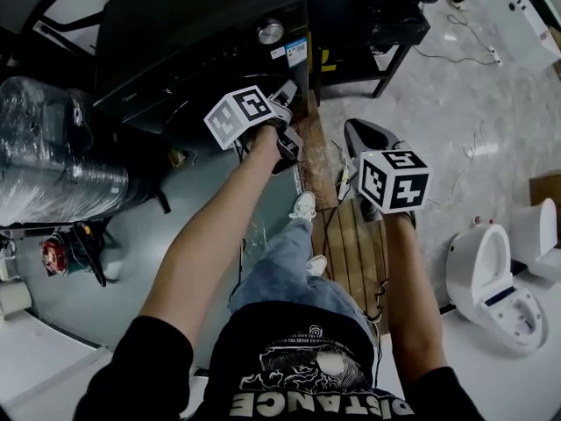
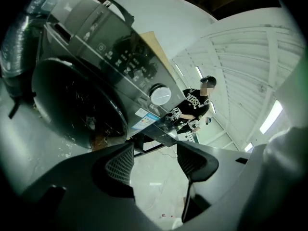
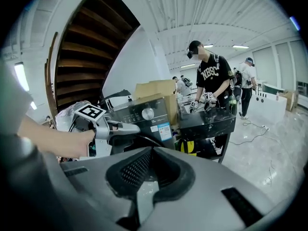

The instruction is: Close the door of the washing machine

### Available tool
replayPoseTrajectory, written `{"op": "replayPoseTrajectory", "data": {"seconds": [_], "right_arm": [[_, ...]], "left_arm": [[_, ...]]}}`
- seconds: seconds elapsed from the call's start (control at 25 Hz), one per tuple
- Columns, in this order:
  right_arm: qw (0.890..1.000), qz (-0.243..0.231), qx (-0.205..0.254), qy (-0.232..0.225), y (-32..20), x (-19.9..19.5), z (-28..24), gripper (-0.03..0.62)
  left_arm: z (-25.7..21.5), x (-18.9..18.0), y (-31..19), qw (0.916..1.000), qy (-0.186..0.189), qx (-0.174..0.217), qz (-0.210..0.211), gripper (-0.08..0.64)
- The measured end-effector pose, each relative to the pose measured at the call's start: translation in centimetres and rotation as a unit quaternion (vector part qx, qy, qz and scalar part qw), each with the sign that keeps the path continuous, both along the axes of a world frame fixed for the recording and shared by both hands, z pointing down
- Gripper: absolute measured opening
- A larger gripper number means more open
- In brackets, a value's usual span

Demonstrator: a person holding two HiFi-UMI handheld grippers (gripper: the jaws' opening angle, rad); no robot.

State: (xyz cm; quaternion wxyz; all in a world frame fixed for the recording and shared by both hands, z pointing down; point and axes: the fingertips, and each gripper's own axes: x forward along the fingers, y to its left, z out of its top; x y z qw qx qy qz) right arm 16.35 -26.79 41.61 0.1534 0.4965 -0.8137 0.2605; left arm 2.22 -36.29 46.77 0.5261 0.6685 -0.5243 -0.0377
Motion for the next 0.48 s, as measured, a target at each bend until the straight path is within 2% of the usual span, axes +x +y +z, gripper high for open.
{"op": "replayPoseTrajectory", "data": {"seconds": [0.32,0.48], "right_arm": [[0.999,-0.025,0.035,-0.008,3.3,-1.7,-5.6,0.021],[0.998,-0.047,0.049,-0.009,4.3,-3.2,-8.1,0.021]], "left_arm": [[-7.0,-1.3,6.5,0.9957,-0.059,0.064,0.032,0.264],[-10.8,-2.7,8.2,0.9894,-0.104,0.093,0.042,0.255]]}}
